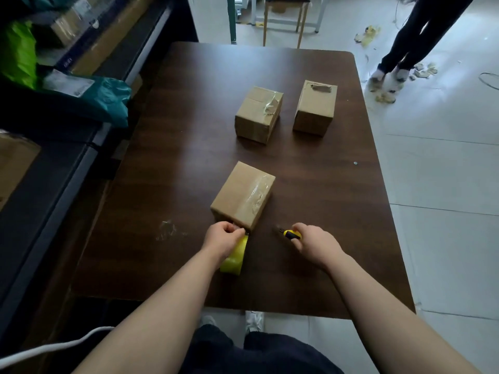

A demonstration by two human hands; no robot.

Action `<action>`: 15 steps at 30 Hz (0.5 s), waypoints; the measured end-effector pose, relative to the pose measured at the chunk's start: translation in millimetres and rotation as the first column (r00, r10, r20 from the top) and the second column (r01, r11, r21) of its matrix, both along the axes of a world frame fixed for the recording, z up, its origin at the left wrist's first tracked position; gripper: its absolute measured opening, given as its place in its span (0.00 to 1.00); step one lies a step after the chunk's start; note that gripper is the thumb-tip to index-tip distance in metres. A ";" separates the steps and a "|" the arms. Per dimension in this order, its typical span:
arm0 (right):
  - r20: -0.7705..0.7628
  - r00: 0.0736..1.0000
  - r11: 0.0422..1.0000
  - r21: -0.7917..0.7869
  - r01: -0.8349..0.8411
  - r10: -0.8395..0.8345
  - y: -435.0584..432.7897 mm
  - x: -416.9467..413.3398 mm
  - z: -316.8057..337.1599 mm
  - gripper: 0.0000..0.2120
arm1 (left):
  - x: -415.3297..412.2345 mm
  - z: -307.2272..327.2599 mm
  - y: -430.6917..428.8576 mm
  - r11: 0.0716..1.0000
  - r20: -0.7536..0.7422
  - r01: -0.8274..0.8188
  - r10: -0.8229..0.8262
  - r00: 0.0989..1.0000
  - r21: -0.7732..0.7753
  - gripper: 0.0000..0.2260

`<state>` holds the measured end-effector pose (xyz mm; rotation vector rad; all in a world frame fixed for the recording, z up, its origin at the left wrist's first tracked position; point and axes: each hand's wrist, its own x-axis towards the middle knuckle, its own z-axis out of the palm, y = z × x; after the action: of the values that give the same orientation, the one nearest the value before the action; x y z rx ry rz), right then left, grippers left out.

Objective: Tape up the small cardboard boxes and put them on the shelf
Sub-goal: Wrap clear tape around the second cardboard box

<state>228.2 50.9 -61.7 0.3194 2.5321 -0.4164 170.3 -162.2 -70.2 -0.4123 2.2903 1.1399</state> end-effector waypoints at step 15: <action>-0.517 0.841 0.956 -0.128 -0.263 0.162 -68.8 -29.0 0.0 0.25 | -1.4 7.4 5.5 0.992 -0.004 0.009 -0.010 1.000 -0.127 0.05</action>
<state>199.2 -17.9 -61.7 -0.1788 2.9543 -0.7319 168.9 -156.7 -62.8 -0.4466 2.3744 0.9947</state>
